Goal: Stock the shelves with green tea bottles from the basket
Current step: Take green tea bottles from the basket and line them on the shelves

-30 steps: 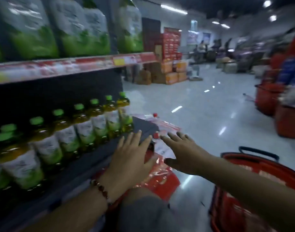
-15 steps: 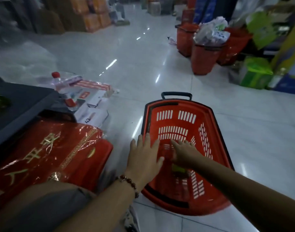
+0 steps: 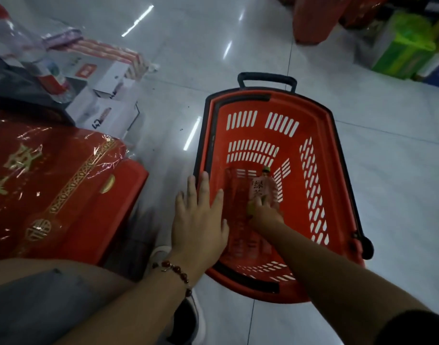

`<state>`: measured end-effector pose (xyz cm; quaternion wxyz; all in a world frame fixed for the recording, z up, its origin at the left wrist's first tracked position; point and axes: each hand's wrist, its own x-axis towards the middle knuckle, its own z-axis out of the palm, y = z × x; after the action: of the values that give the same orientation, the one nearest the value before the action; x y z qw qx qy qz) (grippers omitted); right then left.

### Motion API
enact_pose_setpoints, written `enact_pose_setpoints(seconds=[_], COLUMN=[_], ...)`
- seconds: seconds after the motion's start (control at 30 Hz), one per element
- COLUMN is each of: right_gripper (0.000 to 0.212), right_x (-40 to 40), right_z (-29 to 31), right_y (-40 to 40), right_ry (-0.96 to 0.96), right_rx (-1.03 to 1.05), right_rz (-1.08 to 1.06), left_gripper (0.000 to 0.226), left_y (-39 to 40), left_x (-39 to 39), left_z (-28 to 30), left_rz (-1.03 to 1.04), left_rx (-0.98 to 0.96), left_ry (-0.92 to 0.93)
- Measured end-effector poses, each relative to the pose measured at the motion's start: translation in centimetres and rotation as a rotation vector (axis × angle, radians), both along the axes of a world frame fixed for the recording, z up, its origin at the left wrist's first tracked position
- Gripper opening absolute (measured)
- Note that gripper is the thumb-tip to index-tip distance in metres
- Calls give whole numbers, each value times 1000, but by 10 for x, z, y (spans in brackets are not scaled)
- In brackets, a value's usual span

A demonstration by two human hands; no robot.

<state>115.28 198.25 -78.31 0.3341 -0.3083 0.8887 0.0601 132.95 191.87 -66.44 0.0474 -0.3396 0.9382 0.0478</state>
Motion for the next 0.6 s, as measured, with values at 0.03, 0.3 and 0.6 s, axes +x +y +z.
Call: enact_pose_setpoints(seconds=[0.03,0.3,0.6], right_gripper=[85,89,97], right_x=[-1,-6,-14], right_z=[-5,-31,-33], right_y=[-1,-20,-24], right_ry=[8,-43,-131], right_rx=[5,-214,-255], right_rz=[-13,-513,-860], left_gripper=[70,70,72], left_y=[0,-1,-3], left_x=[0,0,1], left_z=[-1,-11,-16], left_rz=[2,18,20], left_rx=[2,18,15], left_ry=[9,48,53])
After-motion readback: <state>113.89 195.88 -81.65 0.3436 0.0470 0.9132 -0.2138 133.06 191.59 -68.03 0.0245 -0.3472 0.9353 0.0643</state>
